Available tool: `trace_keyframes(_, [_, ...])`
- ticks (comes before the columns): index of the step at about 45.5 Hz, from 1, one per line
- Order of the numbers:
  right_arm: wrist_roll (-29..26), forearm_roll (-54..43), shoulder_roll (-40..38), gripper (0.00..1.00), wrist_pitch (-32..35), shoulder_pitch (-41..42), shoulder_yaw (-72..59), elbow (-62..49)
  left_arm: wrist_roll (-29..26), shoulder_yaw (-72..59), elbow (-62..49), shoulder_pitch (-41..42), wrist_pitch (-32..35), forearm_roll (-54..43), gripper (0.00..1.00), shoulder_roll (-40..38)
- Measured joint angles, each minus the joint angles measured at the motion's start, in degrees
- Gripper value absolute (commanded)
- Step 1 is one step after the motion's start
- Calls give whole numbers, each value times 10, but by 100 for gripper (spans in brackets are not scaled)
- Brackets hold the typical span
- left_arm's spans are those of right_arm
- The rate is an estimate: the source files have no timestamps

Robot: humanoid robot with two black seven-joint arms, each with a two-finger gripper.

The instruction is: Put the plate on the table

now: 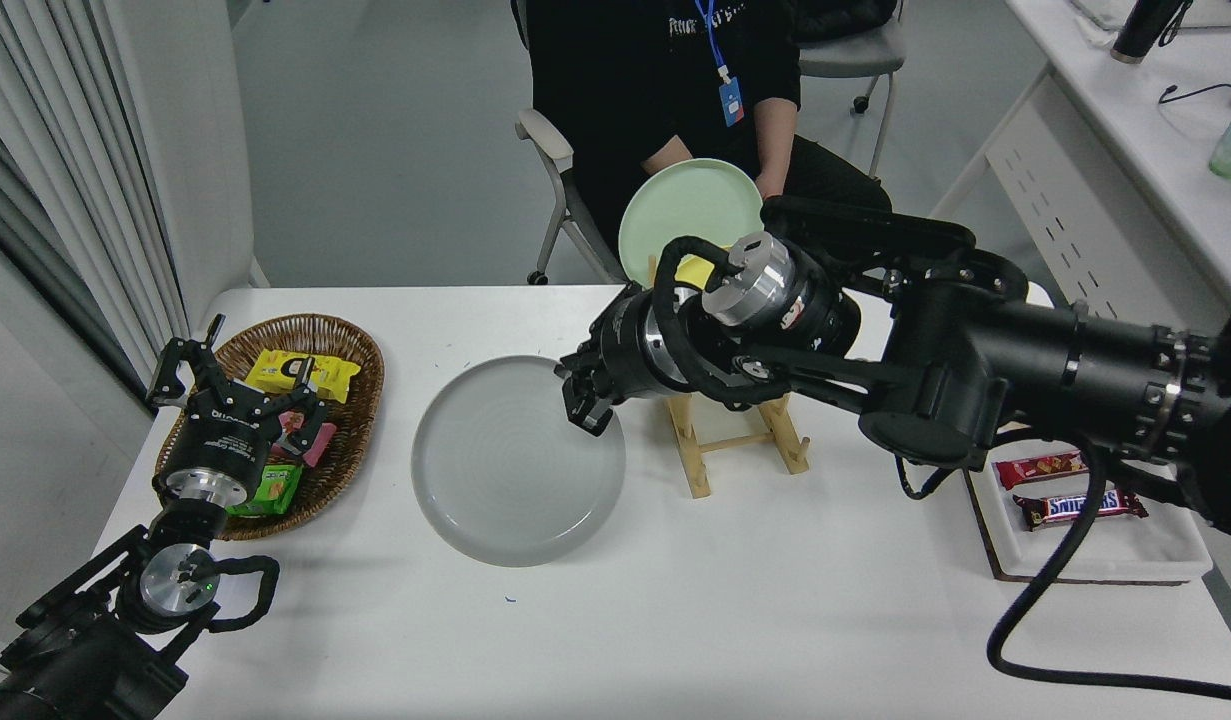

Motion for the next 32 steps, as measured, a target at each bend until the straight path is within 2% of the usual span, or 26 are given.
trace_keyframes(32, [-1,26,14,0,-2,-129,56,-52,0,0,0,0,0,0,98,0])
